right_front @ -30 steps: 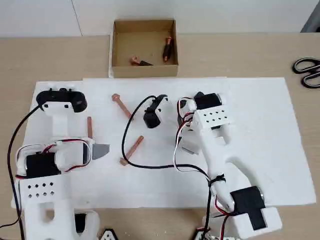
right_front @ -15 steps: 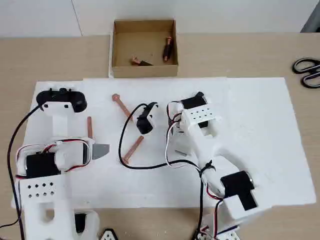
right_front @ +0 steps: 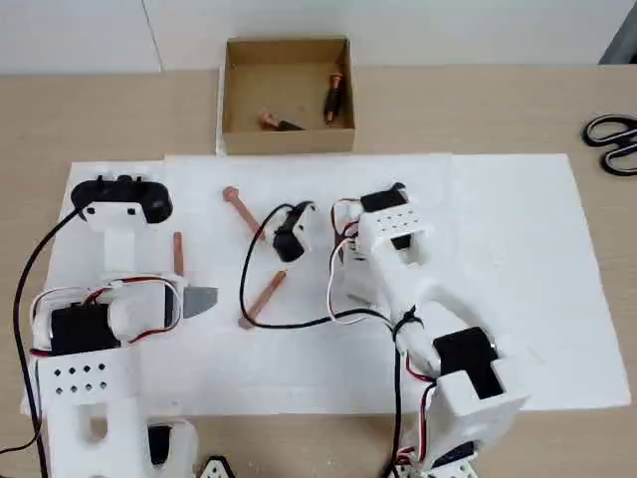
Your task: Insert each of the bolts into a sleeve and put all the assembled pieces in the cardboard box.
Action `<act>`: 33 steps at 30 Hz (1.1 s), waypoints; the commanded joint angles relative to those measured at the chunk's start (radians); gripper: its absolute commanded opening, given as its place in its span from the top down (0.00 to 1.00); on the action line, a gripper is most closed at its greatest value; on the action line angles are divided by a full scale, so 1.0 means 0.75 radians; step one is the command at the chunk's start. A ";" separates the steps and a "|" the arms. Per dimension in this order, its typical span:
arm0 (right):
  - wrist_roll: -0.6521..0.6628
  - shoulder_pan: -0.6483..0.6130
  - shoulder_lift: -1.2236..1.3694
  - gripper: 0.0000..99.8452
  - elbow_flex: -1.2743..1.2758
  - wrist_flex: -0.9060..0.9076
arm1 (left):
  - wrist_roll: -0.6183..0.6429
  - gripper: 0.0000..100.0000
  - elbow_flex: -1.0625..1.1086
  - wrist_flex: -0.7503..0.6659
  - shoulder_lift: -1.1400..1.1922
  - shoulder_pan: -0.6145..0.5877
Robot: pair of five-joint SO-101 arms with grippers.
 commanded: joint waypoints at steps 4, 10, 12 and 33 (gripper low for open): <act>0.004 0.077 0.001 0.93 -0.049 0.015 | 0.004 0.66 -0.007 -0.035 -0.016 -0.008; 0.002 0.179 -0.005 1.00 -0.106 0.069 | 0.004 0.66 -0.007 -0.035 -0.016 -0.008; 0.002 0.208 -0.005 1.00 -0.160 0.118 | 0.004 0.66 -0.007 -0.035 -0.016 -0.008; -0.556 0.294 0.238 0.96 -0.344 0.146 | 0.002 0.66 -0.007 -0.035 -0.016 -0.008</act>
